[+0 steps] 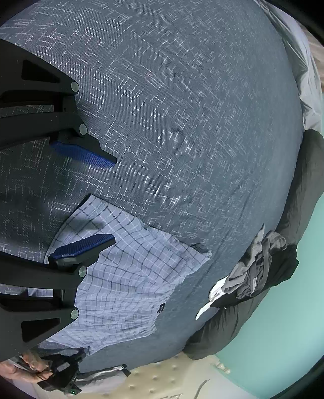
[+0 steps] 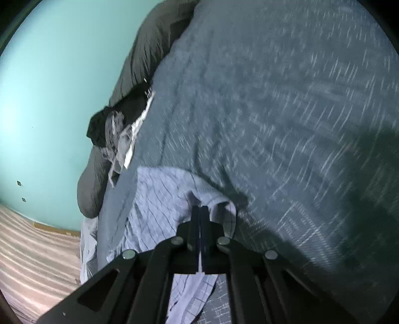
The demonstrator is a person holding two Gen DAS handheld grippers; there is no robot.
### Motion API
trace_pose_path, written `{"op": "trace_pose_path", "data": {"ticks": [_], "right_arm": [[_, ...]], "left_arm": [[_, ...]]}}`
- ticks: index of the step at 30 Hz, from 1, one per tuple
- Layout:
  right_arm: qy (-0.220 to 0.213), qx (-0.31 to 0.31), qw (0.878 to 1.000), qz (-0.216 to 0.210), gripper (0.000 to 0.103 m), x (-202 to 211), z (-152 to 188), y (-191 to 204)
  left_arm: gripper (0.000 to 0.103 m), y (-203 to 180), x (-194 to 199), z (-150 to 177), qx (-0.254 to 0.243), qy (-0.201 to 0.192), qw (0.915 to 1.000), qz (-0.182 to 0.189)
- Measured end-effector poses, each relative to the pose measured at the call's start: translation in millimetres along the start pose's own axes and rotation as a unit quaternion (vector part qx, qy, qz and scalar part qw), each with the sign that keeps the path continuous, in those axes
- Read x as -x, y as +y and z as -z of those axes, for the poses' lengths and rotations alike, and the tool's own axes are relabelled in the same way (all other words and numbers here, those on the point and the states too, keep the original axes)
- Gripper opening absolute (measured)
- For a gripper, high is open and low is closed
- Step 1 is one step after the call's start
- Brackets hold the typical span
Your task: Fold clothes
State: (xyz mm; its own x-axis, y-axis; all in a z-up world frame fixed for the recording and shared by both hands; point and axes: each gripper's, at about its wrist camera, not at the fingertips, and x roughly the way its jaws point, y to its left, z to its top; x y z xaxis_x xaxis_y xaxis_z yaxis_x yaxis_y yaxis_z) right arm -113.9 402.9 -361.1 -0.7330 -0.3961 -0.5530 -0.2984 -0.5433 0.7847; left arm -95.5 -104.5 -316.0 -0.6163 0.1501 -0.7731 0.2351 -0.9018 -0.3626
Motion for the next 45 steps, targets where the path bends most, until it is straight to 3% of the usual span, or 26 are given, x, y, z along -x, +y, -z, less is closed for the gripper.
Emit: {"op": "trace_pose_path", "data": {"ticks": [8, 10, 12, 21, 24, 27, 29, 37, 45], "right_arm": [[0.004, -0.010, 1.000, 0.019, 0.005, -1.2, -1.8, -4.9], [0.001, -0.012, 1.000, 0.015, 0.029, -1.1, -4.9, -6.7], [-0.004, -0.004, 1.000, 0.010, 0.034, -0.4, -7.0, -4.7], [-0.023, 0.009, 1.000, -0.003, 0.033, -1.1, -17.2, -5.6], [-0.023, 0.019, 0.999, -0.011, 0.015, 0.6, -18.9, -2.5], [-0.024, 0.019, 0.999, -0.016, 0.004, 2.7, -20.1, 0.5], [-0.025, 0.028, 0.999, -0.018, 0.002, 4.8, -21.4, 4.0], [-0.028, 0.023, 0.999, 0.005, 0.003, 6.0, -23.6, -1.6], [0.003, 0.041, 0.999, -0.004, 0.006, -6.5, -15.0, 7.9]], "left_arm": [[0.060, -2.6, -1.0, 0.3, -0.001, 0.001, 1.0000, 0.001], [0.060, -3.3, -1.8, 0.4, -0.003, 0.002, 1.0000, 0.001], [0.060, -3.5, -2.6, 0.7, -0.003, 0.003, 1.0000, 0.002], [0.060, -2.6, -4.0, 1.6, -0.002, 0.004, 1.0000, 0.001], [0.060, -2.4, -5.1, 1.4, -0.002, 0.005, 1.0000, 0.001], [0.060, -2.3, -4.3, 1.0, -0.005, 0.005, 1.0000, 0.001], [0.060, -2.2, -4.7, 0.9, -0.003, 0.006, 1.0000, 0.002], [0.060, -4.7, -3.2, 1.3, -0.005, 0.006, 1.0000, 0.001], [0.060, -6.0, -4.4, 1.4, -0.006, 0.007, 1.0000, 0.002]]}}
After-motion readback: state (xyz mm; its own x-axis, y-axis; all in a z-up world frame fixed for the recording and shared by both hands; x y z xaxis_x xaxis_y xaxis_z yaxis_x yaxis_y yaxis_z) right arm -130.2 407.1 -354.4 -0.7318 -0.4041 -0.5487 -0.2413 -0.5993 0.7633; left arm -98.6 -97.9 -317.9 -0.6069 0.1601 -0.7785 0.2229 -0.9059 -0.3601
